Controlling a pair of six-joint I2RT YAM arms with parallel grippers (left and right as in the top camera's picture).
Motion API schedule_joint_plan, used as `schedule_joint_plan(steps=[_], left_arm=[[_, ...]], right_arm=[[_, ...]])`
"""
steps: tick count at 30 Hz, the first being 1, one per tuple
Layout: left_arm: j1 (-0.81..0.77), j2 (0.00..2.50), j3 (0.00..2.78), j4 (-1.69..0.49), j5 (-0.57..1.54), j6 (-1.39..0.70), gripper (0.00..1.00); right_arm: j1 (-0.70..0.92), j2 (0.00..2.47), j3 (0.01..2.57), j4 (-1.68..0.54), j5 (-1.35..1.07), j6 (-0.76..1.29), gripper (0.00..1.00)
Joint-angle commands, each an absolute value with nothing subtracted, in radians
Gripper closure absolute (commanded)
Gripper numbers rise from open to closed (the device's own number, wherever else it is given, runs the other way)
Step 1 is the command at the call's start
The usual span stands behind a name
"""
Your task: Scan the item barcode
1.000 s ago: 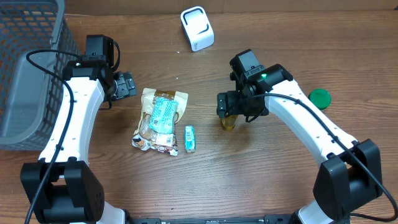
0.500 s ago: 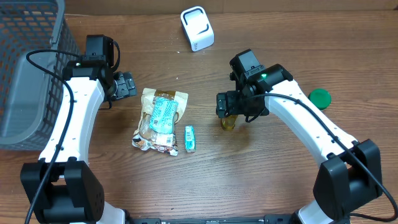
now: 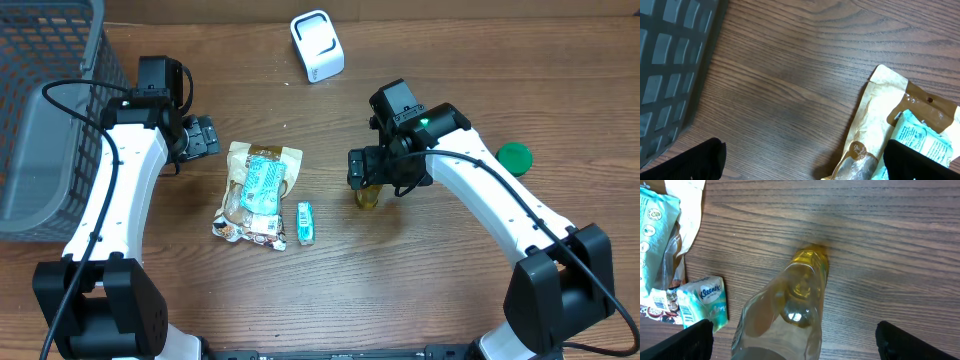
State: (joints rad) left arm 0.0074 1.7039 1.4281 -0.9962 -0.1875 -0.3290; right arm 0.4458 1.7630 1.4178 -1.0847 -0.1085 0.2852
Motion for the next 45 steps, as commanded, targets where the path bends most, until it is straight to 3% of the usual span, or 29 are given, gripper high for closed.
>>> schedule_joint_plan(steps=[1,28,33,45], left_arm=[[0.006,1.7,1.443,-0.994,-0.19,-0.31,0.0],[0.006,1.7,1.443,-0.994,-0.19,-0.31,0.0],[0.006,1.7,1.443,-0.994,-0.19,-0.31,0.0],[0.006,1.7,1.443,-0.994,-0.19,-0.31,0.0]], right_arm=[[0.446,1.753,1.415,-1.074,-0.113,0.284,0.0],[0.446,1.752,1.433,-1.062,-0.087,0.292,0.0],[0.446,1.752,1.45,-1.065,-0.087,0.292,0.17],[0.45,1.748,1.653,-1.116,-0.016,0.288,0.2]])
